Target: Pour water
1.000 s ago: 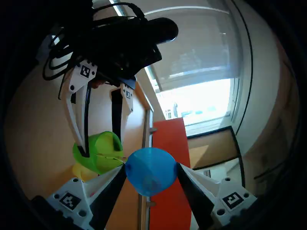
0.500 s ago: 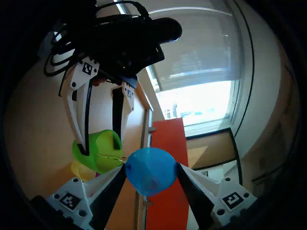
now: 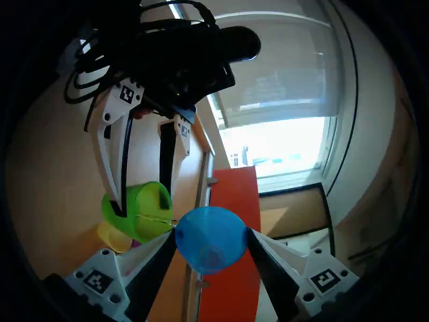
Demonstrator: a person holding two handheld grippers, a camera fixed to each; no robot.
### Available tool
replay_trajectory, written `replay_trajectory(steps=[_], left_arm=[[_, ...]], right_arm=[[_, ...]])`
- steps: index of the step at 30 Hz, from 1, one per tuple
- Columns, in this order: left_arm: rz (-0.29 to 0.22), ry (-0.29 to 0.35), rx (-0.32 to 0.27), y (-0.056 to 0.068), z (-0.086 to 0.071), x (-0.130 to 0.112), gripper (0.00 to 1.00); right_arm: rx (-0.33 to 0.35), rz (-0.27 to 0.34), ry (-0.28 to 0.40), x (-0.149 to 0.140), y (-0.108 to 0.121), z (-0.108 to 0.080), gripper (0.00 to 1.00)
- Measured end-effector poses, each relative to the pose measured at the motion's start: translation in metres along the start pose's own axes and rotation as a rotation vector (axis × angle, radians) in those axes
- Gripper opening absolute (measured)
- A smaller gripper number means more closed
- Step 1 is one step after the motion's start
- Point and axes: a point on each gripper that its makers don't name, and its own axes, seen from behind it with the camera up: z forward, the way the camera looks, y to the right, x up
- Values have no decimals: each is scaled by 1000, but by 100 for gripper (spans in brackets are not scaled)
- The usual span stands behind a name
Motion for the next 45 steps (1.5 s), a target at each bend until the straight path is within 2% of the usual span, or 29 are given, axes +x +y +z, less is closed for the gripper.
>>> replay_trajectory(steps=[45], left_arm=[[7,6,0,0,0,4,87]], right_arm=[[-29,-109,-15,11,2,-3,93]])
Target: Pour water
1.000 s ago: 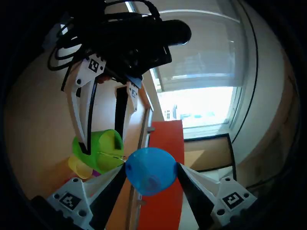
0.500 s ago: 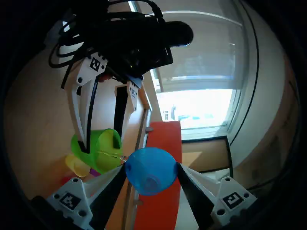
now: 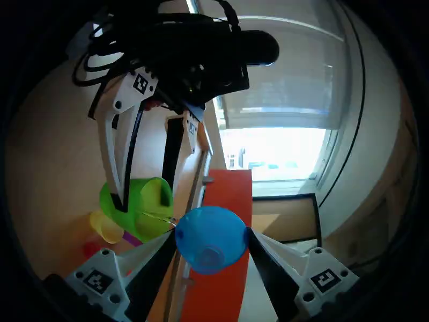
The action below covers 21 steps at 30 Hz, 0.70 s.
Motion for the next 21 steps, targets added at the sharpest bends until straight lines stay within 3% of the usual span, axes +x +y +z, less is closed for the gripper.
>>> replay_trajectory(steps=[21], left_arm=[[4,3,-3,0,1,2,87]], right_arm=[[-11,-55,-5,3,2,-4,92]])
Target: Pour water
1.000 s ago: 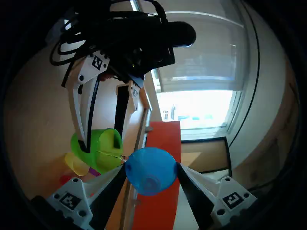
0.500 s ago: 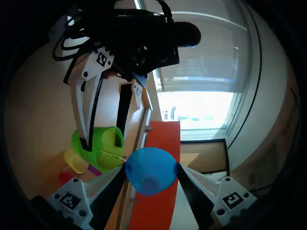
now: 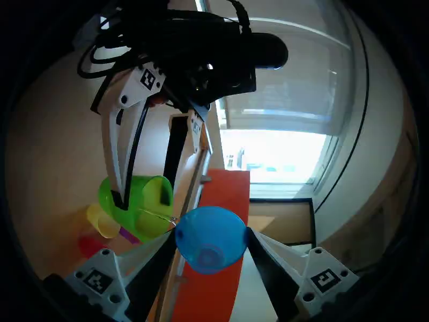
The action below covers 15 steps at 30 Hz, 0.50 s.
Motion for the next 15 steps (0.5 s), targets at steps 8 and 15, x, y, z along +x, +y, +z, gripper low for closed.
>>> replay_trajectory(steps=[8,15], left_arm=[[3,-2,-1,1,0,0,87],[4,-1,-3,1,0,2,87]], right_arm=[[-5,-22,1,1,0,-2,93],[-10,-48,-3,0,-1,-3,93]])
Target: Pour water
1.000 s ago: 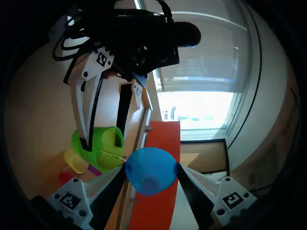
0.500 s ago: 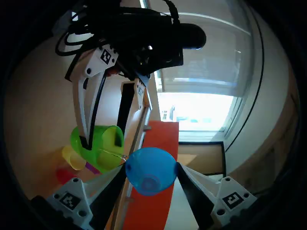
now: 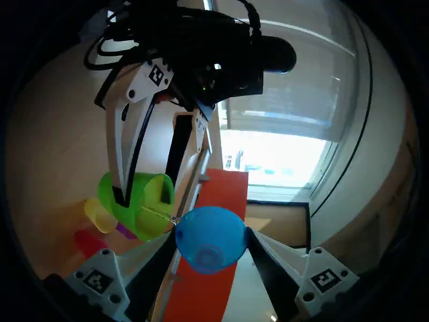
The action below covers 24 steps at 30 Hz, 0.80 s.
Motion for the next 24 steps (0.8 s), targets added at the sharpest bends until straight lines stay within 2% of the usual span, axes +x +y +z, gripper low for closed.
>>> replay_trajectory(steps=[24], left_arm=[[2,-4,0,1,3,-2,87]], right_arm=[[-9,-79,1,5,-6,0,93]])
